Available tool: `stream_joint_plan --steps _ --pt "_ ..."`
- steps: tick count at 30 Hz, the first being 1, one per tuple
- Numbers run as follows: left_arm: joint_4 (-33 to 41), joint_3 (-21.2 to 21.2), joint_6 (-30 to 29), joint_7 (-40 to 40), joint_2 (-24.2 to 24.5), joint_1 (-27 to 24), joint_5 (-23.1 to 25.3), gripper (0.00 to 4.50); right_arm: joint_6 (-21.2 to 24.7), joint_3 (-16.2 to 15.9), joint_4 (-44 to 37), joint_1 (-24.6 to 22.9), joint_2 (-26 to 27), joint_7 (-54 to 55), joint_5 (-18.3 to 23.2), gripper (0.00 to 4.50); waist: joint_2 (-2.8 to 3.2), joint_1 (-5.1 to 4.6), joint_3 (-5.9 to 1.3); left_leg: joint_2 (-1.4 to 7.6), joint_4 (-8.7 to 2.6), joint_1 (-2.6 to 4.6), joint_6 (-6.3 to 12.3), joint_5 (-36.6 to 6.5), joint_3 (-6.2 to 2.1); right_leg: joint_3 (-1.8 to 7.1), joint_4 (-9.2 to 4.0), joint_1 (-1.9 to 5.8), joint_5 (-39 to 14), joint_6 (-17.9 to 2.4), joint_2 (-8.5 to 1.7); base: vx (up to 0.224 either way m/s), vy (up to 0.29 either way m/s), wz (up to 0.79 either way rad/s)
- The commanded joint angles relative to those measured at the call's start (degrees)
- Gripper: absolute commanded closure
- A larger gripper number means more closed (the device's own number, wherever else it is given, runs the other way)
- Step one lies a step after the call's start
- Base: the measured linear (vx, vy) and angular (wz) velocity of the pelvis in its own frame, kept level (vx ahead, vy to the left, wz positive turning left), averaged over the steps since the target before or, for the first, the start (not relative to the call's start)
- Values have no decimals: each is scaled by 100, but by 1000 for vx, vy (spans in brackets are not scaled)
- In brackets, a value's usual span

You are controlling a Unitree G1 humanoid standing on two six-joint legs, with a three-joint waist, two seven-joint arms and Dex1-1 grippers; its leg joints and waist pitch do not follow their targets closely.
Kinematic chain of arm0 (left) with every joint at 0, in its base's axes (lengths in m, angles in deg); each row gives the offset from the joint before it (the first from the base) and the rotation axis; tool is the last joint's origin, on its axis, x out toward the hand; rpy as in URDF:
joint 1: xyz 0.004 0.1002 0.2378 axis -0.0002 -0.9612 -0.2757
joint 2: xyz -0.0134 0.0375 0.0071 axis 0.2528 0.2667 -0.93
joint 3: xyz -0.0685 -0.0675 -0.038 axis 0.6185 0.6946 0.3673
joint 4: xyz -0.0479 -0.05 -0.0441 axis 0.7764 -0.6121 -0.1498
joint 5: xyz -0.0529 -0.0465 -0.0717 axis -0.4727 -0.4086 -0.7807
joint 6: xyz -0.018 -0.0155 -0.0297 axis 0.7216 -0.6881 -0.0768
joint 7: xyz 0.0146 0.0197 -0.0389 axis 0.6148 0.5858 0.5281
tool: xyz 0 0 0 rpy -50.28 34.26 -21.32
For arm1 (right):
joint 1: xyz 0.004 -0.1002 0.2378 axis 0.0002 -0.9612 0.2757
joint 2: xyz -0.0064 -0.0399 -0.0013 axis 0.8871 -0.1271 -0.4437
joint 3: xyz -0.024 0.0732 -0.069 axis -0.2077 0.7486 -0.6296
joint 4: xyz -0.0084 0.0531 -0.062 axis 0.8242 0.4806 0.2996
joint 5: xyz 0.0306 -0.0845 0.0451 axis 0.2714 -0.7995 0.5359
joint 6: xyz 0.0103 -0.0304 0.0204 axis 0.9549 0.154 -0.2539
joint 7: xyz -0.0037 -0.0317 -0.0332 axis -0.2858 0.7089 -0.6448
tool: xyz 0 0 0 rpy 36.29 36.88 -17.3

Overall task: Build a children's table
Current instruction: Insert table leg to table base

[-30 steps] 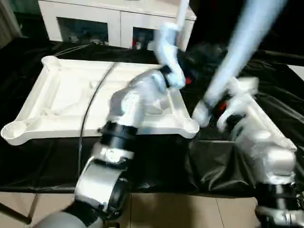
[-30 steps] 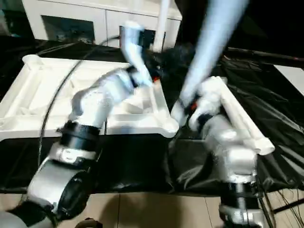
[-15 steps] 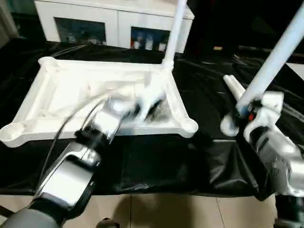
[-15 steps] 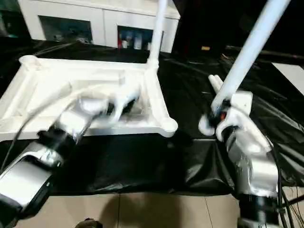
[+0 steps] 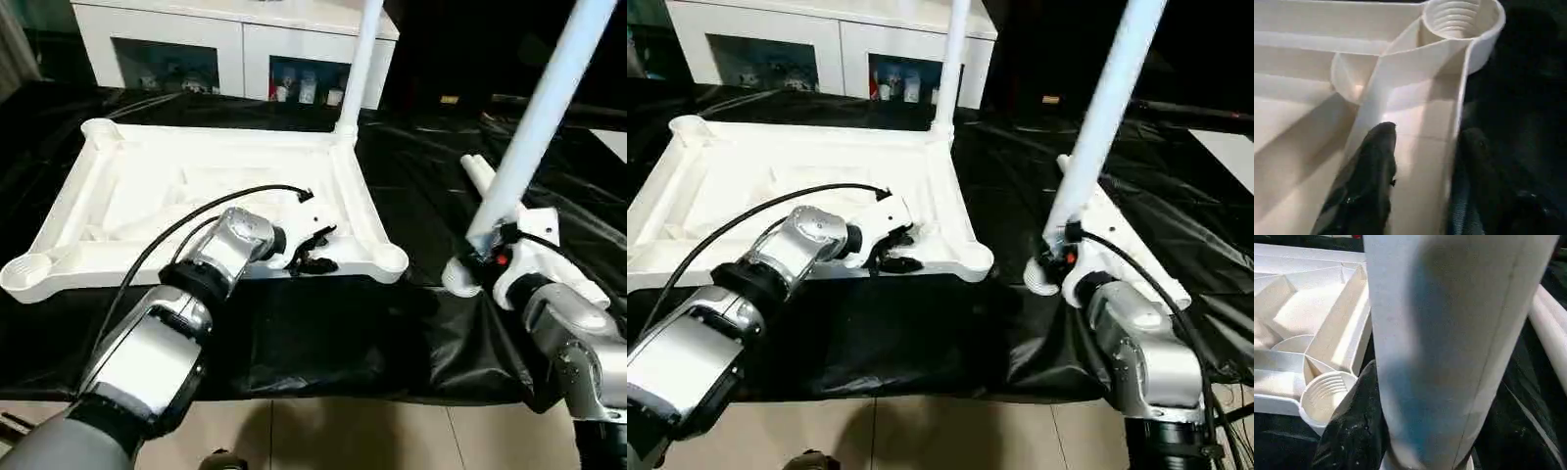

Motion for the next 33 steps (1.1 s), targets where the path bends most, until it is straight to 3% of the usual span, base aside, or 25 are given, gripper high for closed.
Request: stream_joint_plan --steps 1,5,6,19,21,22,23,25,27,28,29,30,32,33 --pt "-112 29 -50 -105 -54 163 46 241 59 -1 -145 -26 -87 -25 3 265 64 0 -451 101 -413 235 -167 -1483 -24 129 -361 202 -512 -1381 -244 0 0 0" --pt "-328 154 -29 -313 -93 213 47 274 50 -33 -111 -3 -55 -57 -15 265 58 7 -447 100 -416 235 -150 -1499 -24 133 -370 204 -559 -1387 -254 0 0 0" --pt "-349 179 -39 -364 -94 210 29 281 51 -44 -109 1 -41 -58 -20 265 33 8 -448 103 -416 230 -147 -1507 -25 131 -371 212 -567 -1393 -259 0 0 0" --pt "-484 423 -56 -525 -126 224 -16 402 28 -100 -71 49 4 -64 -7 265 59 24 -436 106 -431 233 -143 -1563 -31 132 -376 203 -612 -1404 -268 0 0 0" --pt "-468 409 -74 -655 -97 162 -9 414 28 -121 -78 35 25 -76 0 265 111 27 -436 108 -437 242 -173 -1628 -41 134 -376 198 -626 -1405 -268 0 0 0" --pt "-466 398 -67 -701 -80 128 16 420 23 -131 -82 27 32 -82 0 265 102 20 -441 109 -437 242 -180 -1598 -40 133 -371 202 -520 -1421 -261 0 0 0" --pt "-456 367 -31 -708 -42 72 69 428 15 -135 -98 11 55 -83 12 265 157 29 -436 109 -441 239 -195 -1587 -49 132 -355 203 -445 -1442 -262 0 0 0" --pt "-394 298 14 -789 52 -82 174 437 -24 -127 -154 -64 108 -99 51 265 105 18 -441 101 -436 217 -141 -1528 -41 130 -348 230 -310 -1484 -266 0 0 0" --pt "-273 242 70 -852 150 -240 260 447 -109 -89 -196 -164 210 -163 165 265 125 17 -450 104 -436 212 -80 -1523 -38 132 -357 241 -316 -1496 -280 0 0 0" --pt "32 188 85 -1004 327 -449 295 449 -127 -119 -304 -275 273 -257 263 265 187 18 -450 102 -440 216 -81 -1552 -43 135 -361 236 -317 -1504 -274 0 0 0" --pt "93 177 89 -1035 362 -485 301 449 -128 -127 -324 -292 280 -271 274 265 164 13 -452 119 -455 202 -61 -1552 -59 129 -351 263 -275 -1509 -280 0 0 0" --pt "600 101 114 -1295 651 -780 322 449 -143 -180 -469 -420 313 -355 338 265 191 -9 -446 109 -464 201 -45 -1587 -54 124 -356 245 -376 -1490 -267 0 0 0" --pt "934 67 181 -1487 871 -972 324 450 -165 -181 -534 -486 349 -390 388 265 182 -43 -427 107 -487 170 -68 -1672 -57 125 -367 256 -566 -1454 -261 0 0 0" --pt "1201 52 293 -1653 1076 -1130 318 450 -188 -161 -572 -534 399 -408 441 265 218 -33 -425 114 -523 172 -145 -1853 -84 120 -390 263 -947 -1345 -290 0 0 0"
